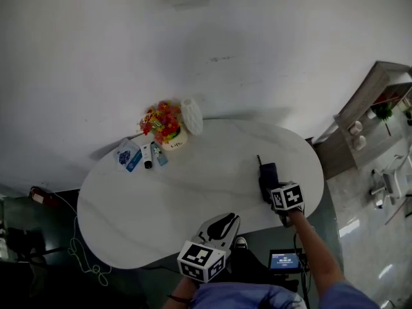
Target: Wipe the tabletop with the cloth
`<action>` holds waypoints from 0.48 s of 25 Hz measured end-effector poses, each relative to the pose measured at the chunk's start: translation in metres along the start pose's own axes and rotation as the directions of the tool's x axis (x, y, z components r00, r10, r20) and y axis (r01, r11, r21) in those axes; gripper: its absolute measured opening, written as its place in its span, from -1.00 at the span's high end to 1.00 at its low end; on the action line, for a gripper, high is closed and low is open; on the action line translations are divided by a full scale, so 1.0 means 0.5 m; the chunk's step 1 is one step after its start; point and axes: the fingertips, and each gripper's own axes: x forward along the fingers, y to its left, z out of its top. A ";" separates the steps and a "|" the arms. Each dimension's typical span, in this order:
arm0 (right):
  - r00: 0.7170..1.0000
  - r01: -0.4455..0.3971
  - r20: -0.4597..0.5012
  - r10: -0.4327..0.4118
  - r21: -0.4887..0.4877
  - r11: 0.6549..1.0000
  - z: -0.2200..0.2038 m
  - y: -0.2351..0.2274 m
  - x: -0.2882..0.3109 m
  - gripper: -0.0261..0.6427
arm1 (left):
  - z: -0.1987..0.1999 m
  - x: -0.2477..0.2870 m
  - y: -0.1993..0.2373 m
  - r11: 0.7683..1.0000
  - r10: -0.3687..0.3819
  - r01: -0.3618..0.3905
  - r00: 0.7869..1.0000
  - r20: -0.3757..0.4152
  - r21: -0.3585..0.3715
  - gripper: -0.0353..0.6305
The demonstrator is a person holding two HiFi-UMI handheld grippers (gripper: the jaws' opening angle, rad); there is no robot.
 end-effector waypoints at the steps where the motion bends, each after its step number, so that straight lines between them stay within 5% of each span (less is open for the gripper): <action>1: 1.000 0.015 0.001 -0.015 0.012 1.000 -0.006 -0.034 -0.011 0.67 | -0.001 0.012 -0.010 1.000 -0.001 0.001 1.000 -0.001 -0.003 0.72; 12: 0.986 0.162 0.005 -0.165 0.163 0.973 -0.086 -0.346 -0.114 0.67 | -0.010 0.081 -0.067 1.000 0.012 -0.012 1.000 -0.028 0.002 0.72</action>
